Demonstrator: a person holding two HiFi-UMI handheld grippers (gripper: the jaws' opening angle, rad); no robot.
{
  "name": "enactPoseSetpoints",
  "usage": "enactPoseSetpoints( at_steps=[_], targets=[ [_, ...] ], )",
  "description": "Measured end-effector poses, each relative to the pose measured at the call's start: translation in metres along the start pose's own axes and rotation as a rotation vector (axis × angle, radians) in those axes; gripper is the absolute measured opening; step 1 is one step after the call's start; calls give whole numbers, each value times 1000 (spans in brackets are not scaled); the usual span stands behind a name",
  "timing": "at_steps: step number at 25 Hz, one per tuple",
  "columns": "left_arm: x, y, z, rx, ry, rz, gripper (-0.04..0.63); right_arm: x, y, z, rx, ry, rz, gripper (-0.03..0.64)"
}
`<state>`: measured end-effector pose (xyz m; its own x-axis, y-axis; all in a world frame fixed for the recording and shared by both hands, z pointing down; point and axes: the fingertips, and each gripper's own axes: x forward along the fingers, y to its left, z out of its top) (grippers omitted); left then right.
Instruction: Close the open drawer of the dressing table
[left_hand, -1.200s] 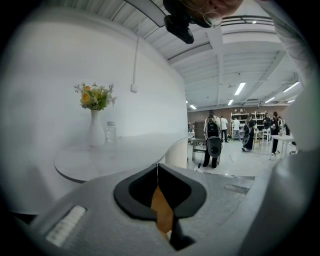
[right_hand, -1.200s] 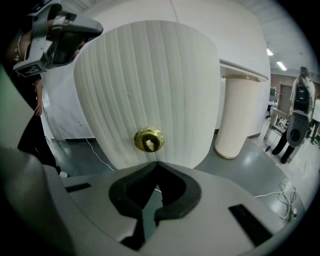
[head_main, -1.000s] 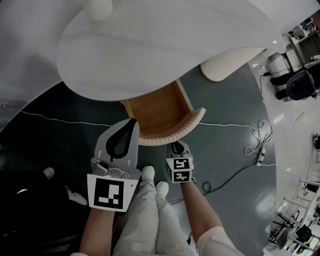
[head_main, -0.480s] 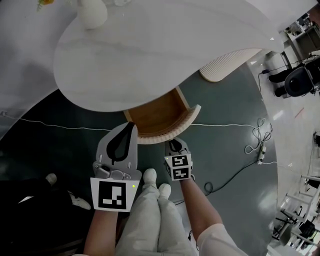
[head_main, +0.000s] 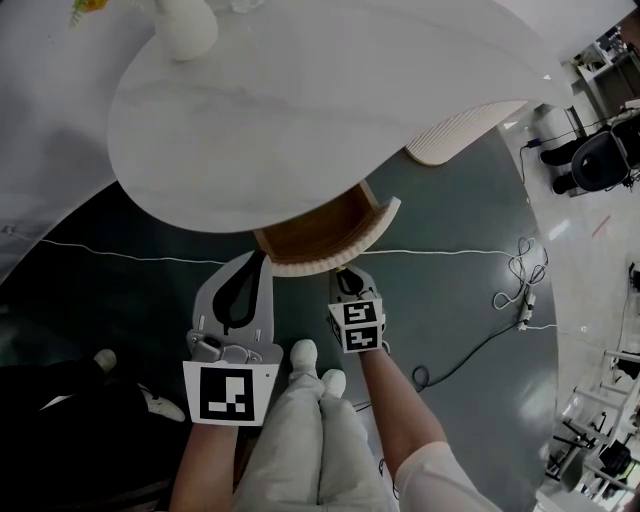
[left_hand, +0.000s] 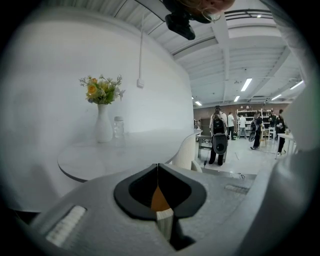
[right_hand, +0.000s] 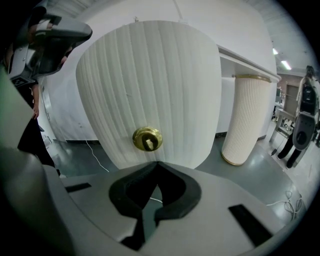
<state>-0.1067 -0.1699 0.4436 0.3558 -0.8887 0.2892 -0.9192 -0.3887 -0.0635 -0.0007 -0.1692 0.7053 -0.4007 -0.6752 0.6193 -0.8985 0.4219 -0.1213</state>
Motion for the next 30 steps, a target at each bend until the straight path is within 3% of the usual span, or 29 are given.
enactPoseSetpoints(
  at_steps=[30],
  targets=[
    [14,19,-33,-64,57,73,17,53,0,44,-36,-33,53,-3]
  ],
)
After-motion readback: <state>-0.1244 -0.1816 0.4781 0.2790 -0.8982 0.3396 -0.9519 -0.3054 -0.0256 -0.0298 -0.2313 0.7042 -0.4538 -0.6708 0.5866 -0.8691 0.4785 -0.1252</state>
